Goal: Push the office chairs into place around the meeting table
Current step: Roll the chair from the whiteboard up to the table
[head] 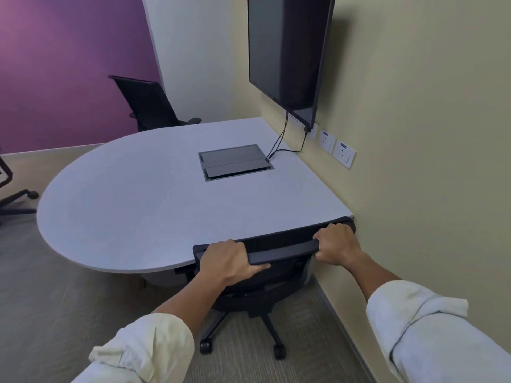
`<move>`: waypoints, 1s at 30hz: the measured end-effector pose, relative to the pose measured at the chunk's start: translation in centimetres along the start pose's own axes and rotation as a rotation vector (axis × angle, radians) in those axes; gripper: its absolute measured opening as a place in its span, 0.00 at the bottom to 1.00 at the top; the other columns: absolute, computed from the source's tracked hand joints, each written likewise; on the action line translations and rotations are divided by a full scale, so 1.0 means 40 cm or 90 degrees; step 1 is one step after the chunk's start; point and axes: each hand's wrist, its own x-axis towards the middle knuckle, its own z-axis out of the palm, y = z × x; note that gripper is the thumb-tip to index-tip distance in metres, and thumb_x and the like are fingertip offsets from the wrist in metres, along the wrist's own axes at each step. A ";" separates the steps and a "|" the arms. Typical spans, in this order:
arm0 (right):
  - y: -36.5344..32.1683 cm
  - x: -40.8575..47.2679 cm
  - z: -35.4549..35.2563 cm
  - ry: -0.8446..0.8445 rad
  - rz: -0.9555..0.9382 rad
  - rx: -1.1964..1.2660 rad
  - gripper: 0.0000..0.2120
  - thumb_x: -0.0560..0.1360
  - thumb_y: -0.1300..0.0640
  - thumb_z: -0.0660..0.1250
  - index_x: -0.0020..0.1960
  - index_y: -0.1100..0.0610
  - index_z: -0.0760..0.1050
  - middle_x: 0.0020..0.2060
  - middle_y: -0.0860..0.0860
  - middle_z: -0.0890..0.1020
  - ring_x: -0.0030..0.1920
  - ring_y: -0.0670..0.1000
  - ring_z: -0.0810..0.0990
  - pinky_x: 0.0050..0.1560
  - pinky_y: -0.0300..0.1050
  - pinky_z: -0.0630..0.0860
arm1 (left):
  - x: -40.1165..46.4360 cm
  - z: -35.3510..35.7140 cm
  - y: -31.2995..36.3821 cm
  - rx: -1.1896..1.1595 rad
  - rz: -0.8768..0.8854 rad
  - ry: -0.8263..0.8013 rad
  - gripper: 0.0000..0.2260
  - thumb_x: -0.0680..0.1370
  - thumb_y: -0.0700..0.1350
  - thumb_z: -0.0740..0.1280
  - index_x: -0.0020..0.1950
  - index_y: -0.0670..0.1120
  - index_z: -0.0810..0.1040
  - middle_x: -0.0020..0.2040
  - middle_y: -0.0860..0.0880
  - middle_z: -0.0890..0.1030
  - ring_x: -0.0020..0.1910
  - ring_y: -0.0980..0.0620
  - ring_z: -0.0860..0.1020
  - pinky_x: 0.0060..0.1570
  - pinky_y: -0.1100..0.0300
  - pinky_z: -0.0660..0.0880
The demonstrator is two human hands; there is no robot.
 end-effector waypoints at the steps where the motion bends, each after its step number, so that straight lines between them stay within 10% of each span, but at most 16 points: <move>1: 0.020 0.023 0.006 0.002 -0.009 0.003 0.17 0.57 0.53 0.66 0.25 0.46 0.56 0.20 0.45 0.65 0.23 0.46 0.62 0.27 0.42 0.53 | 0.018 0.003 0.008 -0.001 -0.010 -0.001 0.40 0.62 0.85 0.42 0.33 0.49 0.69 0.30 0.53 0.73 0.29 0.52 0.72 0.33 0.54 0.68; 30: 0.185 0.184 0.036 0.049 -0.085 0.045 0.10 0.57 0.49 0.64 0.24 0.48 0.63 0.19 0.46 0.69 0.23 0.47 0.68 0.26 0.40 0.57 | 0.177 -0.004 0.062 -0.015 -0.053 -0.021 0.35 0.66 0.84 0.50 0.35 0.52 0.71 0.29 0.54 0.74 0.29 0.55 0.73 0.31 0.58 0.64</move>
